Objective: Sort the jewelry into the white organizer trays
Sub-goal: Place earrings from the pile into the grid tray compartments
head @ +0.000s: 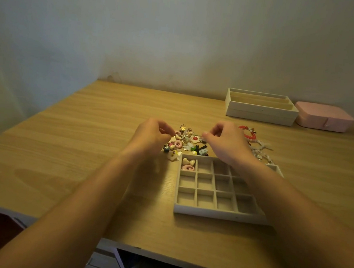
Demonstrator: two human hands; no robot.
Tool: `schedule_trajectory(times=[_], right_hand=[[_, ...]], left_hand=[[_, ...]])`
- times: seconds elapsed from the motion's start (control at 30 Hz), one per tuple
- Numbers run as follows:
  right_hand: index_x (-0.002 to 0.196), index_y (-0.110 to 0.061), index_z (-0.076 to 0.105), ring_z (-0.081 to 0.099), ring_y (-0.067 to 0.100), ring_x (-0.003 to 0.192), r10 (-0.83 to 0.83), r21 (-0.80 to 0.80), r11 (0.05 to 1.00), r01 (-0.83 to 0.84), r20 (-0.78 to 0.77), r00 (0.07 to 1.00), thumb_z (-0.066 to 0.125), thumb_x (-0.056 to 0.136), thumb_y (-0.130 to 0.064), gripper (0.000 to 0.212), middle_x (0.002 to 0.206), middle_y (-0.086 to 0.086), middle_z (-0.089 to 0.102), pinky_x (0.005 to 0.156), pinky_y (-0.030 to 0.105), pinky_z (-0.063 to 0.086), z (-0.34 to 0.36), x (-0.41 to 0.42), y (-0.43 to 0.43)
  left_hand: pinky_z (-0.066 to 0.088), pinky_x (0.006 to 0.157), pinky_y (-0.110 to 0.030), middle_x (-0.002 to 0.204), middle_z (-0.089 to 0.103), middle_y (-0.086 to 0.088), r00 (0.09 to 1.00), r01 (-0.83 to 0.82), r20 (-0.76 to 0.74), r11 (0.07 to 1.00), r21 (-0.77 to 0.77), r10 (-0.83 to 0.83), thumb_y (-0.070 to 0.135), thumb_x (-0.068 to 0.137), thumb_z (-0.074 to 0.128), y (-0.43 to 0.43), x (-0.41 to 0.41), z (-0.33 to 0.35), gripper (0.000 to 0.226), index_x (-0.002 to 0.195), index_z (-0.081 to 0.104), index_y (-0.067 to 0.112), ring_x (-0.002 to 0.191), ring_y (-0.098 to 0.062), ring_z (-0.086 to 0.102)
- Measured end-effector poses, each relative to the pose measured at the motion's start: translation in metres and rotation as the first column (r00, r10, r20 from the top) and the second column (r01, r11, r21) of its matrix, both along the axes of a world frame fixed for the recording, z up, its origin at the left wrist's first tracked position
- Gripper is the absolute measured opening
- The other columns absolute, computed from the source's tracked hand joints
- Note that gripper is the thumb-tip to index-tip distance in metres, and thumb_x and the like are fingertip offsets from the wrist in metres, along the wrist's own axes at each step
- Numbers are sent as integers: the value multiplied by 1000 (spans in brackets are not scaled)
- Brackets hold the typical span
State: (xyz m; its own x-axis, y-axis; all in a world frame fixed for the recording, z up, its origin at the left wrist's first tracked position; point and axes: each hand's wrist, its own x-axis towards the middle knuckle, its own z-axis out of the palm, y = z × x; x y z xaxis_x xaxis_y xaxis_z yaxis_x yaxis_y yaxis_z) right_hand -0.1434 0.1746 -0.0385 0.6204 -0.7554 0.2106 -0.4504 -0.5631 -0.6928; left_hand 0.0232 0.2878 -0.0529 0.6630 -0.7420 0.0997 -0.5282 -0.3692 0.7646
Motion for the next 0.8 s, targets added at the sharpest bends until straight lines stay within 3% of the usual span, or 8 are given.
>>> schedule_trajectory(times=[0.2,0.4,0.53,0.67,0.8], right_hand=[[99,-14,69,57,8,81,105,51,993,-104,-10,994,62,100,-24,13,89,-1,65,64,22,42,4,8,-13],[94,-14,70,59,10,77,175,120,976,-180,51,983,64,98,-24,12,86,0,67,66,23,47,4,12,-12],[97,-12,70,57,8,71,200,181,960,-213,89,976,64,98,-24,14,85,1,66,61,20,44,7,9,-10],[100,-14,70,55,6,68,204,254,940,-226,112,973,63,100,-21,10,87,0,66,47,9,40,10,2,-11],[111,-22,74,65,7,83,317,246,908,-340,127,940,62,100,-16,17,101,-4,71,56,11,47,14,-4,-8]], left_hand=[[48,66,-23,86,72,0,947,294,81,940,173,-311,20,79,83,7,3,11,12,86,77,27,77,-11,63],[43,60,-22,78,67,10,929,285,150,914,288,-337,20,76,86,4,-2,8,17,76,74,32,71,-8,61],[54,59,-25,75,71,4,955,256,91,938,233,-283,8,80,80,4,1,4,21,76,71,27,62,-12,70],[52,63,-21,82,71,5,956,234,139,958,165,-257,7,84,75,10,4,11,18,86,71,24,75,-11,68],[44,53,-12,83,71,2,962,260,-41,955,-140,-268,5,86,74,13,-4,27,15,95,69,17,63,0,61]])
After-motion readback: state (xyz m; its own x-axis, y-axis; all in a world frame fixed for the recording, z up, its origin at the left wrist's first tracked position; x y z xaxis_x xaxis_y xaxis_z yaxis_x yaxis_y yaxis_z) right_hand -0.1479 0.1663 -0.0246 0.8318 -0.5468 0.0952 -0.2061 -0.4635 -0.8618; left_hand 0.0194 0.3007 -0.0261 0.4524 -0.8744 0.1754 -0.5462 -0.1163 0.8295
